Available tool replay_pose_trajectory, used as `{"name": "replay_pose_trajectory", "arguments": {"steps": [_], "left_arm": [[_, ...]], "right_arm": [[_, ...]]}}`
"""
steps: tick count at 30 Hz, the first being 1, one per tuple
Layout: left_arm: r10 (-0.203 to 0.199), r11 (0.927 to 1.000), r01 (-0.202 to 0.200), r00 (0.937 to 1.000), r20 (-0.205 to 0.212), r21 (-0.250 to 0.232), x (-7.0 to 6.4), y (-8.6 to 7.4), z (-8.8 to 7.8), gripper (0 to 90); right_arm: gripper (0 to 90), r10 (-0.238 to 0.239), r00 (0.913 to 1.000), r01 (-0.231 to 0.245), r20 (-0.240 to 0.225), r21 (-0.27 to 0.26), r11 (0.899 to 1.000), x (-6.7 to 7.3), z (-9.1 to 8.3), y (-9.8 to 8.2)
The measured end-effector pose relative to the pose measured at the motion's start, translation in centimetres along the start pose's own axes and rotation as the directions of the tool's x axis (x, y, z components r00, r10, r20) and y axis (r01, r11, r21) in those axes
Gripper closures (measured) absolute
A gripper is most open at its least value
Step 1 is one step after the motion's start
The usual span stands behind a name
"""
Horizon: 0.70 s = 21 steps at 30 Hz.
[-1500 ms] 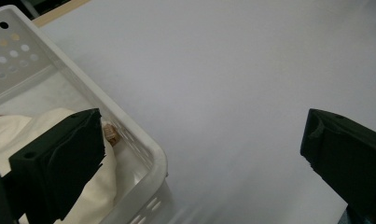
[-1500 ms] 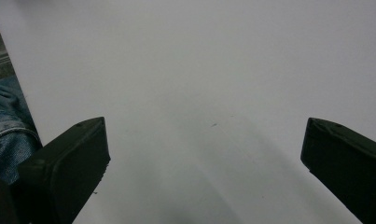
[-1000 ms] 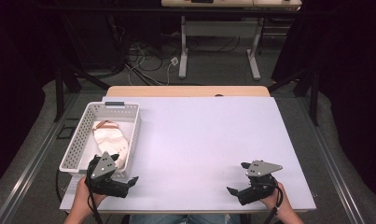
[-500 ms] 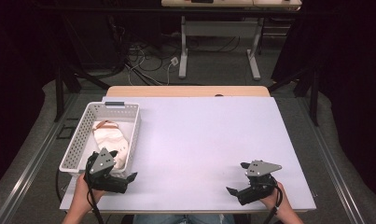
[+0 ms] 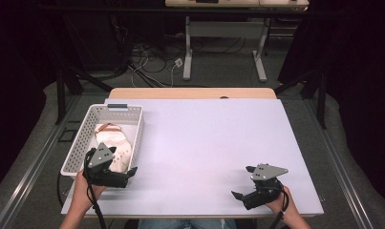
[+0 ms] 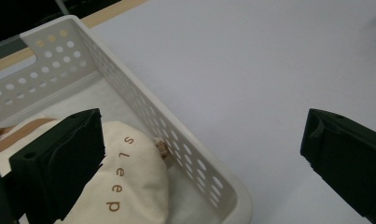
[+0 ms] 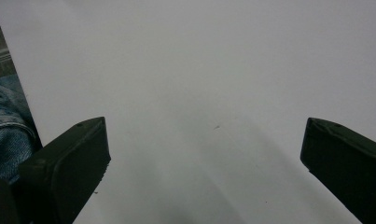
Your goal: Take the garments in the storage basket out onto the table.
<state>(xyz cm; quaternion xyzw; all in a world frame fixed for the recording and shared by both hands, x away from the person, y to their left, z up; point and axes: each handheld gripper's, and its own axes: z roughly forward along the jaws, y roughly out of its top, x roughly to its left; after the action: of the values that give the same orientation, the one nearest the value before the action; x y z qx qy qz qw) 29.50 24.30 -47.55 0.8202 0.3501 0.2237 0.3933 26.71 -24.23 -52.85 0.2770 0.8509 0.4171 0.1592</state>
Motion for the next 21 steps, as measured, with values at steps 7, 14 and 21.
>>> {"name": "replay_pose_trajectory", "arguments": {"steps": [7,14,21], "left_arm": [[-0.016,0.9998,0.016,0.9996,-0.023,0.015,1.2,0.4,0.3,0.0],[-0.037,0.997,0.041,0.9969,-0.069,0.065,2.5,0.8,1.0,0.0],[-0.045,0.9951,0.052,0.9954,-0.085,0.083,3.6,0.9,1.8,0.0]], "right_arm": [[1.0,-0.002,1.0,0.002,-0.003,0.003,1.0,0.0,0.1,0.0],[1.1,0.002,1.0,-0.002,-0.005,0.004,1.0,0.1,0.0,0.0],[1.1,0.0,1.0,0.0,-0.005,0.01,1.0,0.1,0.1,0.0]]}}
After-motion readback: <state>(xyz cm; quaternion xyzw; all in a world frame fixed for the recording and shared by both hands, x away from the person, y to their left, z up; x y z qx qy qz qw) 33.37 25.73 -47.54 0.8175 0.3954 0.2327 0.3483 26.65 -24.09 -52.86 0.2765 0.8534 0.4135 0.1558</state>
